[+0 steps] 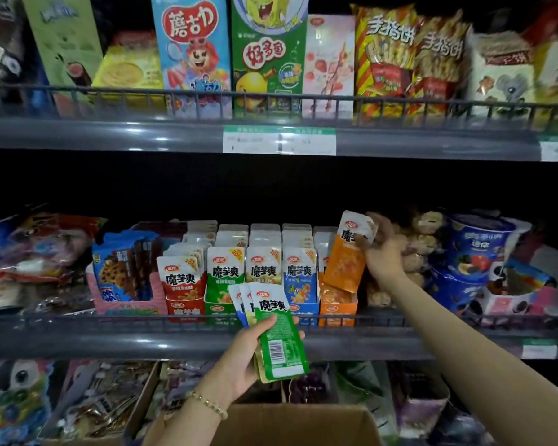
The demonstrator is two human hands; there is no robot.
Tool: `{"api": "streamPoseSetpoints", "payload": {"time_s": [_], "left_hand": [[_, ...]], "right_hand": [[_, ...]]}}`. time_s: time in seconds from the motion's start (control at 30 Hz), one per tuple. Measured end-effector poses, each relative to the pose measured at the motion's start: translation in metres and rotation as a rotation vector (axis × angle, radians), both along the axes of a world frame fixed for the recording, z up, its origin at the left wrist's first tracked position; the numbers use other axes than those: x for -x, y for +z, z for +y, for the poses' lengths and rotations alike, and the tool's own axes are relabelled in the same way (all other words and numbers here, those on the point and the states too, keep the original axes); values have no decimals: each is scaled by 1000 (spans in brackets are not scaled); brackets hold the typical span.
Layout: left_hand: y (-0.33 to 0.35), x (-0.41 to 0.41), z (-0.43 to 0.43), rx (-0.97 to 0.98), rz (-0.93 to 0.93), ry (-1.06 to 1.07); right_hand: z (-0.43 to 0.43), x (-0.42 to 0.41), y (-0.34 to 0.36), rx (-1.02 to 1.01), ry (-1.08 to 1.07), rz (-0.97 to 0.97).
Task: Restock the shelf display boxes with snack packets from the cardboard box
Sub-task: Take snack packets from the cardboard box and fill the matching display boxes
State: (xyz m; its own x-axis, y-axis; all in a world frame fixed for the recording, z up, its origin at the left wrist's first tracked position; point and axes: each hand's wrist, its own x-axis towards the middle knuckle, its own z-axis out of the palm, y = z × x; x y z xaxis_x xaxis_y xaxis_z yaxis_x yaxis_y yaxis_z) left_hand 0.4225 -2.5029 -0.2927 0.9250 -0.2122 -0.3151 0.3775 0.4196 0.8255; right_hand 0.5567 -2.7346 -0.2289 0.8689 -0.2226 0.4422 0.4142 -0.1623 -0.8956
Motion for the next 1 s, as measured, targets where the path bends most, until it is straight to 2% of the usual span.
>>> {"api": "streamPoseSetpoints", "payload": {"time_s": [0.1, 0.2, 0.3, 0.37, 0.4, 0.47, 0.57, 0.6, 0.7, 0.77, 0.87, 0.93, 1.0], "left_hand": [[1, -2, 3, -115, -4, -2], [2, -4, 4, -155, 23, 32], [4, -5, 3, -186, 30, 86], [5, -3, 3, -187, 11, 110], [7, -1, 2, -197, 1, 126], [8, 2, 4, -212, -24, 173], [9, 4, 8, -161, -82, 232], [11, 6, 10, -160, -89, 250], [16, 15, 13, -245, -93, 260], [24, 25, 18, -348, -123, 275], [27, 32, 35, -382, -96, 313], [18, 31, 49, -370, -72, 370], [11, 33, 60, -362, -87, 404]], "right_hand": [[7, -11, -15, 97, 99, 57], [6, -18, -30, 510, 125, 132], [5, -18, -36, 809, 7, 82], [10, -9, -33, 870, -93, 29], [15, 0, -31, 838, -123, -7], [31, 23, -27, 648, -60, -9], [63, 71, -31, 266, 350, 226], [73, 84, -35, 195, 467, 321], [95, 108, -51, 211, 563, 391], [103, 113, -56, 127, 537, 397], [110, 117, -51, 34, 517, 359], [117, 121, -45, 90, 487, 291], [130, 125, -40, 235, 496, 216]]}}
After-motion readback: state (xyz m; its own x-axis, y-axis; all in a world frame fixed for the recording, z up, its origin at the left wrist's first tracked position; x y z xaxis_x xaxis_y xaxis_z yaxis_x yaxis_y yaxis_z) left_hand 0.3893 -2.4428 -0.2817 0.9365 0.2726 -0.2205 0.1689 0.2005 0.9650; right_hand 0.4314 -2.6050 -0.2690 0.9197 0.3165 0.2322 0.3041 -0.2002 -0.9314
